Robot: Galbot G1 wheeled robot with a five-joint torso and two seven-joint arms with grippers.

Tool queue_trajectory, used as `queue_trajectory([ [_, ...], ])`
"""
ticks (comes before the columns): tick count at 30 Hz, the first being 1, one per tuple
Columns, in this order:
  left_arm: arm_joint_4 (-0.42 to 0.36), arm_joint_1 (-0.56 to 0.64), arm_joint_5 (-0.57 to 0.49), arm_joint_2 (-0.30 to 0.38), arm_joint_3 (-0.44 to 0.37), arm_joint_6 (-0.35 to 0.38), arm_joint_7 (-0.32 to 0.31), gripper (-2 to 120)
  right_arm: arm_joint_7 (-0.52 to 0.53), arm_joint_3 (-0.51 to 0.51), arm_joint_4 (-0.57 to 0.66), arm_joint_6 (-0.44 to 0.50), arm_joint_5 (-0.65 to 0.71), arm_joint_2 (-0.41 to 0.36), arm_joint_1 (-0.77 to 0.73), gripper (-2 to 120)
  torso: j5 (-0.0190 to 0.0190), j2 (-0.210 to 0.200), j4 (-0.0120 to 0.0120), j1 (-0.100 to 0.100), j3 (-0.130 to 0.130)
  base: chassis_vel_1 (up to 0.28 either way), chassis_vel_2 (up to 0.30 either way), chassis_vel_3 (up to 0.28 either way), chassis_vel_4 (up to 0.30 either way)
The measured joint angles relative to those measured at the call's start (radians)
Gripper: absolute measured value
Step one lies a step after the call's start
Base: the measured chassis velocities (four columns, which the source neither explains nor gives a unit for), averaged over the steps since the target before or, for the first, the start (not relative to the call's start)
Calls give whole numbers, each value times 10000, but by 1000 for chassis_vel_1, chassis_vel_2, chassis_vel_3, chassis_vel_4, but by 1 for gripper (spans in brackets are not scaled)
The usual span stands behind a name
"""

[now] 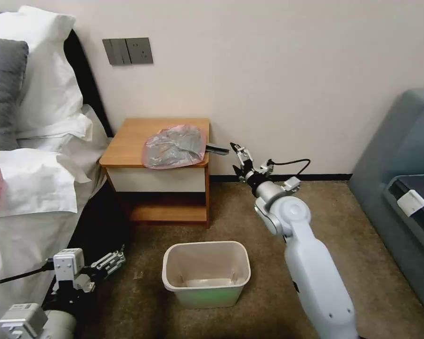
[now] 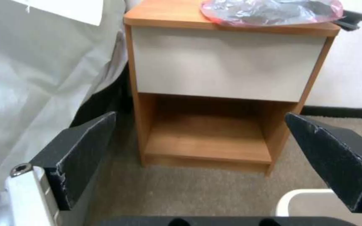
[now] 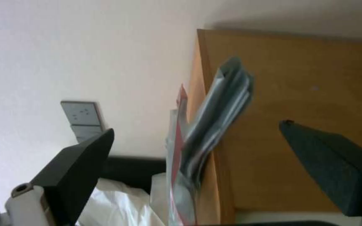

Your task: Pick up the garbage bag from the table and place it over the trash can.

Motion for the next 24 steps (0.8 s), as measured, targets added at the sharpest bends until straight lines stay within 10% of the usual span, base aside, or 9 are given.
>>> queue_trajectory([
  [5,0,108,4,-36,-88,-73,74,100,-234,-12,-996,95,-310,313,618,98,0,0,0,0,0,0,0,0,0],
  [24,0,250,82,-167,-125,-254,135,100,-675,-67,-2075,248,-535,691,1040,30,1,0,0,0,-1,0,0,0,0],
])
